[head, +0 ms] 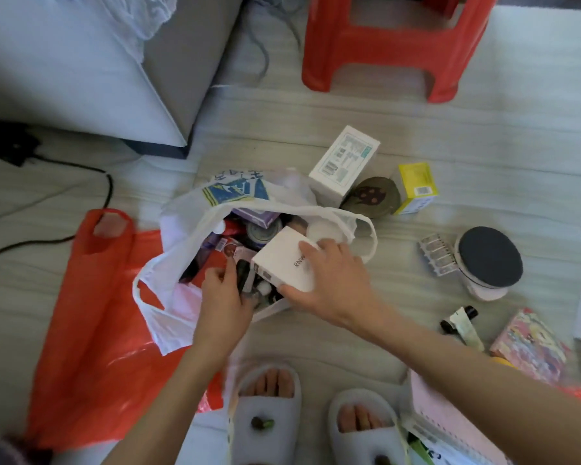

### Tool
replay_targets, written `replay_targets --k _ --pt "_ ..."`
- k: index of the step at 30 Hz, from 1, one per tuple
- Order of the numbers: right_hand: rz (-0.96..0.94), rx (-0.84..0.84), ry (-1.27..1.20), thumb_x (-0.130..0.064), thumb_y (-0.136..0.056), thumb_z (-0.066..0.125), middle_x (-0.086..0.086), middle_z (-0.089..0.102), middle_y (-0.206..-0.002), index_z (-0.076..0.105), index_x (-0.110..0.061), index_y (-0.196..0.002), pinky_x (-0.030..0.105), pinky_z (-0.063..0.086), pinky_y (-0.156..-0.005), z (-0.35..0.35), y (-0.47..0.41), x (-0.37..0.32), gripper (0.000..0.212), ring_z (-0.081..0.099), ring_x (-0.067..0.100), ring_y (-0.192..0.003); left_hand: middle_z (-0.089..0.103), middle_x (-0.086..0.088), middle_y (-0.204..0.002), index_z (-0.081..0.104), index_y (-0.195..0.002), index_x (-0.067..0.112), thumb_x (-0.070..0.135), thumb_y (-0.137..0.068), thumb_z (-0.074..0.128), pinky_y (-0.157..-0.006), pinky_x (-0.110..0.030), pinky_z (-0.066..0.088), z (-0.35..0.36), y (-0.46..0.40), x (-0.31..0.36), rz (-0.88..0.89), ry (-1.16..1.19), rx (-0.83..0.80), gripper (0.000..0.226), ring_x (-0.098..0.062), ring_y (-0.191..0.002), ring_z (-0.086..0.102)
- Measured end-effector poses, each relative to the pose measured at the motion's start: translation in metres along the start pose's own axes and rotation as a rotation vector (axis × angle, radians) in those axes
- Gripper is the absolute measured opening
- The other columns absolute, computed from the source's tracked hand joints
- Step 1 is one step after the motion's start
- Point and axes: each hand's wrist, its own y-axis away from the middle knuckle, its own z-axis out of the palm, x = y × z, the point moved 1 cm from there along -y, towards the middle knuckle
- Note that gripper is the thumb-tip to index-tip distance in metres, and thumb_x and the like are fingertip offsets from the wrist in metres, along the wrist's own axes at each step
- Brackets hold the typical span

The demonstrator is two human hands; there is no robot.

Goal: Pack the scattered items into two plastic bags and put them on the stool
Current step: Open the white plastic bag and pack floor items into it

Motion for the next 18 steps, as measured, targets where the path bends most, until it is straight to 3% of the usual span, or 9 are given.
replay_targets --k 4,7,8,10,11,13,15,18 --pt "-0.034 0.059 0.122 -0.066 -0.079 0.045 0.01 0.037 -0.136 0.035 -0.018 -0.136 0.046 0.033 -0.094 -0.006 -0.044 -0.031 0.075 0.035 0.032 -0.121 0.041 -0.016 -0.133 0.033 -0.14 0.012 0.0 -0.081 0.055 -0.085 -0.032 0.04 -0.006 -0.013 -0.005 -0.071 0.125 0.11 0.063 -0.032 -0.116 0.046" --pt "-0.041 0.152 0.052 -0.063 -0.083 0.044 0.011 0.038 -0.134 0.035 -0.014 -0.135 0.041 0.035 -0.095 -0.001 -0.059 -0.041 0.072 0.037 0.03 -0.12 0.045 -0.014 -0.134 0.038 -0.135 0.008 -0.003 -0.079 0.052 -0.104 -0.041 0.038 -0.007 -0.027 -0.01 -0.066 0.318 0.231 0.059 -0.029 -0.123 0.043" --pt "-0.05 0.155 0.004 -0.059 -0.085 0.045 0.012 0.035 -0.137 0.033 -0.013 -0.137 0.039 0.033 -0.098 0.002 -0.06 -0.041 0.07 0.035 0.029 -0.123 0.046 -0.013 -0.133 0.04 -0.133 0.009 -0.001 -0.079 0.051 -0.105 -0.038 0.039 -0.007 -0.028 -0.009 -0.057 0.386 0.263 0.057 -0.026 -0.124 0.043" --pt "-0.078 0.115 -0.07 -0.047 -0.089 0.049 0.014 0.026 -0.146 0.03 -0.011 -0.14 0.037 0.029 -0.105 0.012 -0.052 -0.036 0.065 0.027 0.029 -0.132 0.043 -0.005 -0.133 0.041 -0.132 0.011 0.0 -0.085 0.048 -0.096 -0.013 0.041 -0.005 -0.021 -0.001 -0.086 0.511 0.288 0.049 -0.015 -0.12 0.047" --pt "-0.094 0.103 -0.093 -0.042 -0.09 0.05 0.016 0.023 -0.149 0.032 -0.009 -0.14 0.039 0.031 -0.107 0.019 -0.045 -0.032 0.063 0.027 0.031 -0.134 0.04 -0.001 -0.133 0.039 -0.134 0.012 0.0 -0.088 0.046 -0.087 -0.004 0.04 -0.003 -0.014 0.003 -0.111 0.563 0.28 0.048 -0.007 -0.116 0.049" --pt "-0.139 0.09 -0.117 -0.032 -0.087 0.055 0.022 0.03 -0.146 0.039 -0.005 -0.136 0.048 0.044 -0.098 0.034 -0.03 -0.023 0.058 0.04 0.038 -0.127 0.035 0.004 -0.135 0.034 -0.138 0.014 0.003 -0.091 0.045 -0.079 -0.001 0.042 0.006 0.0 0.008 -0.168 0.635 0.216 0.049 0.0 -0.112 0.05" --pt "-0.156 0.04 -0.156 -0.023 -0.084 0.06 0.023 0.034 -0.143 0.041 -0.003 -0.135 0.047 0.048 -0.093 0.046 -0.017 -0.015 0.058 0.047 0.041 -0.12 0.03 0.0 -0.141 0.03 -0.141 0.014 0.005 -0.093 0.047 -0.081 -0.004 0.042 0.019 0.007 0.006 -0.191 0.645 0.082 0.052 -0.006 -0.116 0.048" --pt "-0.15 0.043 -0.229 -0.013 -0.086 0.057 0.021 0.03 -0.147 0.035 -0.002 -0.14 0.037 0.04 -0.101 0.046 -0.011 -0.01 0.06 0.044 0.035 -0.127 0.018 -0.007 -0.152 0.02 -0.144 0.012 0.001 -0.092 0.046 -0.089 -0.004 0.035 0.024 0.005 0.006 -0.121 0.59 -0.021 0.059 0.003 -0.12 0.037"
